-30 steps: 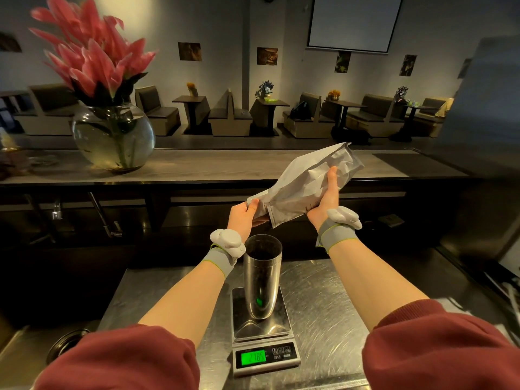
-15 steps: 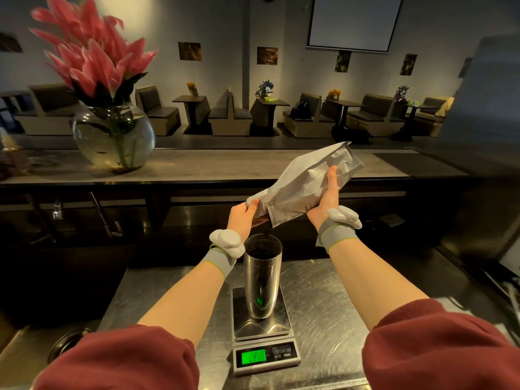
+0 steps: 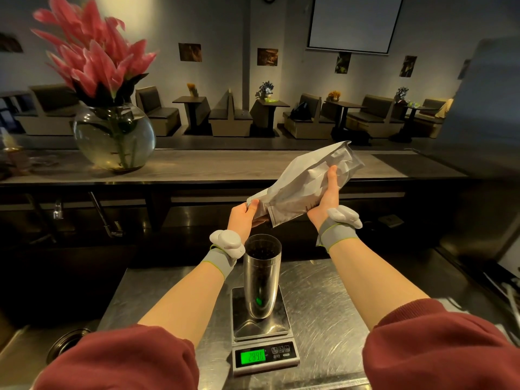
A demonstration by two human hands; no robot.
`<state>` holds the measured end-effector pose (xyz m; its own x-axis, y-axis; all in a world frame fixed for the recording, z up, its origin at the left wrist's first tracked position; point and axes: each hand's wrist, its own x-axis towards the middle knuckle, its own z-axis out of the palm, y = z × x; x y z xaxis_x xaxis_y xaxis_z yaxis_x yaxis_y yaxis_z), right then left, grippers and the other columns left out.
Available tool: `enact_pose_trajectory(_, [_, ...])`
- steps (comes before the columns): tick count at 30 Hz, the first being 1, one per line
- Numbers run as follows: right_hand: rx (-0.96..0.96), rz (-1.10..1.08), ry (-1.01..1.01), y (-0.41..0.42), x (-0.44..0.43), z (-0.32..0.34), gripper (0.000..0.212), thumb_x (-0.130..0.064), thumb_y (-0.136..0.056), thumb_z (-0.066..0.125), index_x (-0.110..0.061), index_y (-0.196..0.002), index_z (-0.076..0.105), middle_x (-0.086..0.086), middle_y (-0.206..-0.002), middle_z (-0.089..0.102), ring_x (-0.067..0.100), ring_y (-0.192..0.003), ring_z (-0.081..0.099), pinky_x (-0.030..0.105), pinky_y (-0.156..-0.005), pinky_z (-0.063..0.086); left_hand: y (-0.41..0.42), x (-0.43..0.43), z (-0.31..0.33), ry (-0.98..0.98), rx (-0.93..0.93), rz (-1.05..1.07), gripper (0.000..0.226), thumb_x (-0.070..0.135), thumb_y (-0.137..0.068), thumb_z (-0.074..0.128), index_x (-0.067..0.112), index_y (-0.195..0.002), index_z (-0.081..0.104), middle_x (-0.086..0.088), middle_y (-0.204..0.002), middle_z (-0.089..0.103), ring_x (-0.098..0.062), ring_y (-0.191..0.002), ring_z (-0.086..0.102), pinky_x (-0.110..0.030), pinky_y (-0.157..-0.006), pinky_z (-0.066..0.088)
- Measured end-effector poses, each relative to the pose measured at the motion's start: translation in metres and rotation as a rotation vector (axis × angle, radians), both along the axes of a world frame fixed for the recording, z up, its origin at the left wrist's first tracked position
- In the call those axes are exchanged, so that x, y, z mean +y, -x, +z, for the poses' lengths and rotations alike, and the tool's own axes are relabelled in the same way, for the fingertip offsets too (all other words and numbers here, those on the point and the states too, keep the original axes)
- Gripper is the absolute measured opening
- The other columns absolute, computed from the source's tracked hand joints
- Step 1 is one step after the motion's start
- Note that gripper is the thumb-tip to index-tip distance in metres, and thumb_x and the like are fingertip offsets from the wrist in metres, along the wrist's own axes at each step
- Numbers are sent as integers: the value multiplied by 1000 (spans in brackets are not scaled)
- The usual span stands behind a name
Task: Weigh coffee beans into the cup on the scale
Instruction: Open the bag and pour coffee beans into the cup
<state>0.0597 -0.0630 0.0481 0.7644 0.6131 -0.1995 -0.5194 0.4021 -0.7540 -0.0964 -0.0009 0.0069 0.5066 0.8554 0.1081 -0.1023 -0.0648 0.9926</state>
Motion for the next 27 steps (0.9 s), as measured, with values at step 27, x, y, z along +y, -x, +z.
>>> enact_pose_trajectory(27, [-7, 11, -17, -2, 2, -2, 91, -67, -70, 66, -23, -145, 39, 6, -140, 53, 29, -126, 50, 50, -112, 37, 0, -3, 3, 35, 35, 8, 36, 22, -95, 38, 2, -123, 48, -25, -124, 55, -36, -103, 61, -19, -66, 55])
